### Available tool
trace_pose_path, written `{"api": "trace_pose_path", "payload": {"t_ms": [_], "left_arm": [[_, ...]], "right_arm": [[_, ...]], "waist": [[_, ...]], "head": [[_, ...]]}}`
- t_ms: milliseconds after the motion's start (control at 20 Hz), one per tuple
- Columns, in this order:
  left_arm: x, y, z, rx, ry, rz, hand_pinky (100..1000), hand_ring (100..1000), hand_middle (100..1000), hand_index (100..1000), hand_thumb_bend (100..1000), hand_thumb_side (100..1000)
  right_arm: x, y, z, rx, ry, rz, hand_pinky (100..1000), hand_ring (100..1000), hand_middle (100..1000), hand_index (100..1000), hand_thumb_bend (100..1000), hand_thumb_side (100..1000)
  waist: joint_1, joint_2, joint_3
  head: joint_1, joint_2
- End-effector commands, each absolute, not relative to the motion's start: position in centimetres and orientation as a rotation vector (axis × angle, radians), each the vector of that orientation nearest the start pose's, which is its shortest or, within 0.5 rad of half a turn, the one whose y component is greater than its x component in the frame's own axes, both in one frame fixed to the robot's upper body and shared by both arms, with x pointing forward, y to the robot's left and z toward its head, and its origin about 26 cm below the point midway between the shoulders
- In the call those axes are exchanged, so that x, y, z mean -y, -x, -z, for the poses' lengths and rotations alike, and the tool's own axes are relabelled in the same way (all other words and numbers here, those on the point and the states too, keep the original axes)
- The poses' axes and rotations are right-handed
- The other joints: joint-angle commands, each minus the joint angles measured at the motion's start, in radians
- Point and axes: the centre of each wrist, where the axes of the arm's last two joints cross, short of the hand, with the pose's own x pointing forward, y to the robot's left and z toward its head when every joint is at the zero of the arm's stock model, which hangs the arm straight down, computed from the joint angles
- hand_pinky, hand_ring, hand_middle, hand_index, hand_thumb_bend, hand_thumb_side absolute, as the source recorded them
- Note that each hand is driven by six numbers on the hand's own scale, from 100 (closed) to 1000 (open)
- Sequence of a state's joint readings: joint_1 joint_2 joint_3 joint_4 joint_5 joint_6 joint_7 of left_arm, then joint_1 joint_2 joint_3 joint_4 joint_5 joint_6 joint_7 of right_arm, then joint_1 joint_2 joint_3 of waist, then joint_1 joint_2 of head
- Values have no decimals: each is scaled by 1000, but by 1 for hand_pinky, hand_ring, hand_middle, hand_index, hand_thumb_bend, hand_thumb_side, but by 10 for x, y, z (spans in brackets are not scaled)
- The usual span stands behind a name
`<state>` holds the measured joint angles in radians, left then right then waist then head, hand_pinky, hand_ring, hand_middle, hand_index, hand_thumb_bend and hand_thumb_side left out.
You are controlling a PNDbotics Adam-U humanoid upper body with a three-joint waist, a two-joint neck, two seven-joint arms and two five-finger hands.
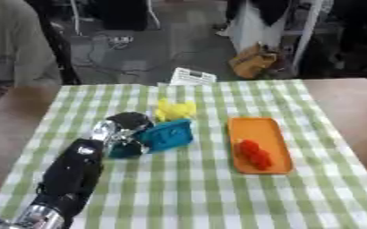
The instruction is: Pick up objects on the table and place them in the box.
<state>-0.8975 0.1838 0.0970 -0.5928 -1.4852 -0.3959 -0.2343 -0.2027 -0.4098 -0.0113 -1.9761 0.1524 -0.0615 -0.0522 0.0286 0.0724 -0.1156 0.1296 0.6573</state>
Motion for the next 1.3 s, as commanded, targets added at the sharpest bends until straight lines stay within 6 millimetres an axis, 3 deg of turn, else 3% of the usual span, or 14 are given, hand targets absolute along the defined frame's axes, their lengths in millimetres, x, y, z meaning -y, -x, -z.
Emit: {"api": "trace_pose_path", "payload": {"t_ms": [50,200,350,650,850,1150,1300], "left_arm": [[-241,-483,-81,1232,-777,1747,379,159,136,273,100,257],[-235,-487,-98,1298,-770,1746,379,155,134,273,100,250],[-215,-492,-122,1416,-772,1755,380,153,135,275,100,247],[-182,-494,-146,1557,-769,1692,383,150,136,280,100,244],[-161,-492,-150,1626,-772,1657,393,161,157,303,100,245],[-117,-484,-135,1701,-751,1621,401,174,174,323,100,246],[-106,-481,-129,1719,-761,1623,403,175,174,324,100,246]], "right_arm": [[287,-290,-187,2245,447,-491,519,602,737,752,100,687],[287,-290,-187,2245,446,-493,519,602,737,752,100,687],[286,-290,-188,2245,443,-495,519,602,737,753,100,687],[285,-290,-188,2249,436,-498,519,602,737,753,100,687],[283,-291,-189,2255,425,-502,519,602,737,753,100,687],[281,-292,-190,2264,406,-506,520,602,736,753,100,686],[279,-292,-190,2267,397,-508,520,602,736,753,100,686]], "waist": [[-20,-17,3],[-21,-17,2],[-22,-18,-1],[-22,-19,-10],[-23,-18,-24],[-29,-17,-49],[-31,-16,-57]], "head": [[-4,-13],[-3,-13],[2,-13],[10,-17],[19,-21],[27,-25],[29,-25]]}}
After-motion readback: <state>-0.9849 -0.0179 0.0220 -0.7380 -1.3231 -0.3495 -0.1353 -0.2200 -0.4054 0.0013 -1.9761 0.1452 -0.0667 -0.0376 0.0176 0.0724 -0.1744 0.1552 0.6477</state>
